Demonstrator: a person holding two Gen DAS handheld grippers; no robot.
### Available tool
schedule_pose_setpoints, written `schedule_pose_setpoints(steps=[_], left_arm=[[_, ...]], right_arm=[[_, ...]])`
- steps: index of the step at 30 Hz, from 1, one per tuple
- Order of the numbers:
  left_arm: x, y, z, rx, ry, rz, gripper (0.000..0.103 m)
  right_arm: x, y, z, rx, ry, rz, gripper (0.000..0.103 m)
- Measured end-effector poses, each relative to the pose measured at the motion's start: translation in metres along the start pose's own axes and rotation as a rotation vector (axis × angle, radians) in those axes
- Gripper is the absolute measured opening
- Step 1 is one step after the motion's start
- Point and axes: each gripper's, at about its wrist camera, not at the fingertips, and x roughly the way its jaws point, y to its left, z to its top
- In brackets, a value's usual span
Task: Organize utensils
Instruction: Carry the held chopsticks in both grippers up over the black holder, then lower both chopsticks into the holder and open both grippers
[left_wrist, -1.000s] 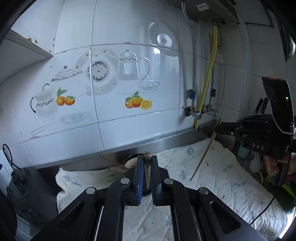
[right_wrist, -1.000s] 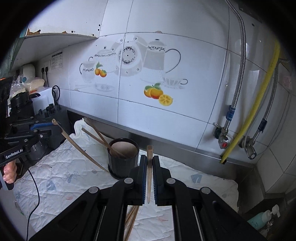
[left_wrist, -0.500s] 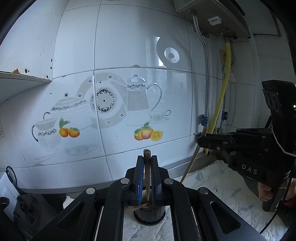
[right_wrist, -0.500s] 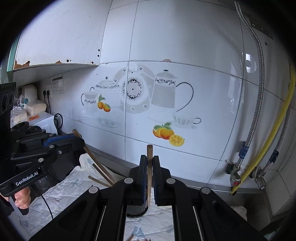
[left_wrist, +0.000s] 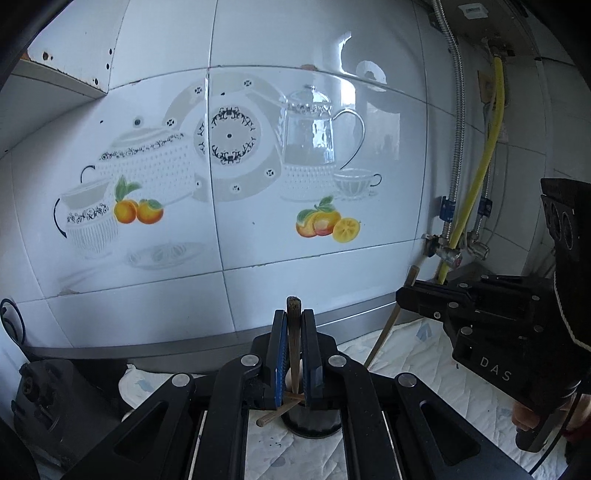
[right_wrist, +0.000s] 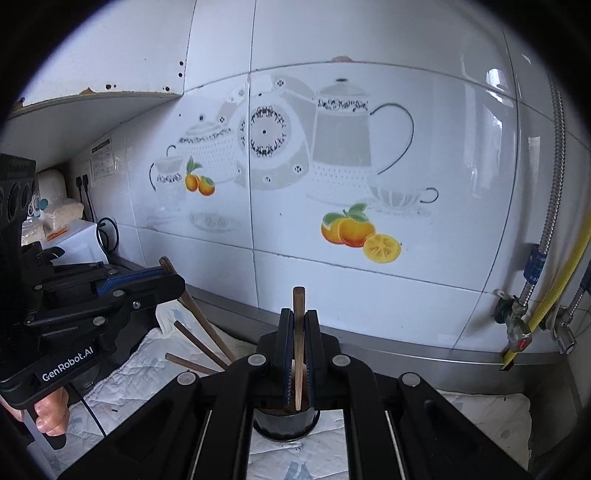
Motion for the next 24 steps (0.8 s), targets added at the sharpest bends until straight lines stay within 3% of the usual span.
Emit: schedule_pose_setpoints(steps=[11, 20, 24], left_arm=[[0.006, 0.01, -0.009, -0.037, 0.055, 0.013, 0.009], [-0.022, 0.004, -0.005, -0.008, 0.048, 0.04, 0.009], [-0.044, 0.006, -0.01, -0.005, 0.055, 0.051, 0.009]], right_arm=[[0.007, -0.005, -0.011, 0.009, 0.066, -0.005, 0.009], [-0.013, -0.005, -0.012, 0.005, 0.052, -0.023, 0.011], [-0.032, -0.004, -0.015, -0.002, 0.038, -0.033, 0.02]])
